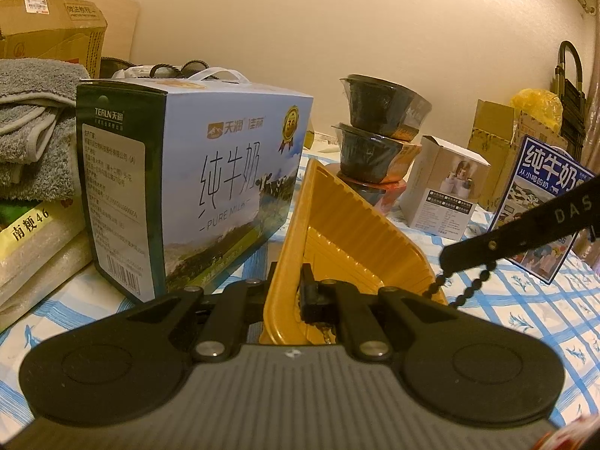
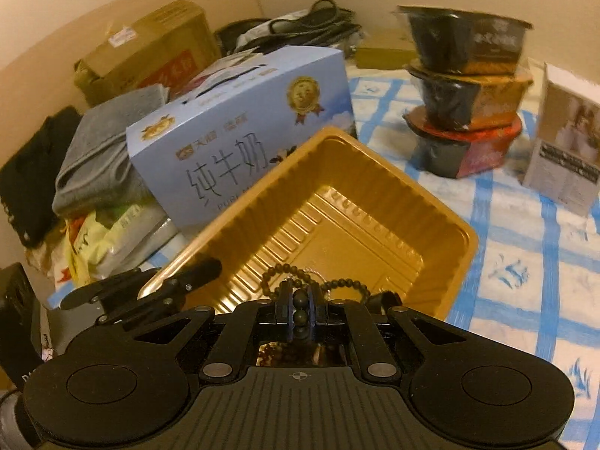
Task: Organize jewelry
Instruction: 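Lower the green necklace into the orange tray and open the right tool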
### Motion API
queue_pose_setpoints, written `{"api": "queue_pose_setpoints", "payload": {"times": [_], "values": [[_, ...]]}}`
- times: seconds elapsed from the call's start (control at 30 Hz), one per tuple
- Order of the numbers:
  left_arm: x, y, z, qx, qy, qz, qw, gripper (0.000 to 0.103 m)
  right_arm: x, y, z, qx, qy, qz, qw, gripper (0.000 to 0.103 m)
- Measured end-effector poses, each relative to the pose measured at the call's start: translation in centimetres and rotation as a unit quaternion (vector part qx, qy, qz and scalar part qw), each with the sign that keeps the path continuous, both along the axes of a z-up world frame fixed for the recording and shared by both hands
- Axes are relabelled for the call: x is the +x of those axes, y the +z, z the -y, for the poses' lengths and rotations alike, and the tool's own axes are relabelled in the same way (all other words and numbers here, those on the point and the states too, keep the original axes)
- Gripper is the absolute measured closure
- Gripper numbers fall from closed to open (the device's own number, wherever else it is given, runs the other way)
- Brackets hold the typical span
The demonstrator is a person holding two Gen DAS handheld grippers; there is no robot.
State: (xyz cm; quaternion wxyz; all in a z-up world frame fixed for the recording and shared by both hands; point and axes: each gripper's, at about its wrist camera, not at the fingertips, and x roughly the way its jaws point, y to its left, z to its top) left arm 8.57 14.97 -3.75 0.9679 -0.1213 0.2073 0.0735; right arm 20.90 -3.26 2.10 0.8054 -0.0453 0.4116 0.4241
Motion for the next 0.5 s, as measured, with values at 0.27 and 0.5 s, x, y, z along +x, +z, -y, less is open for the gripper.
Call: {"api": "queue_pose_setpoints", "payload": {"times": [0.27,0.5], "values": [[0.0,0.1,0.0,0.0,-0.001,0.0,1.0,0.096,0.6,3.0,-0.8,0.13,0.013,0.012,0.991,0.095],[0.0,0.1,0.0,0.002,-0.003,0.0,1.0,0.096,2.6,4.4,-0.7,0.155,-0.013,0.027,0.987,0.095]]}}
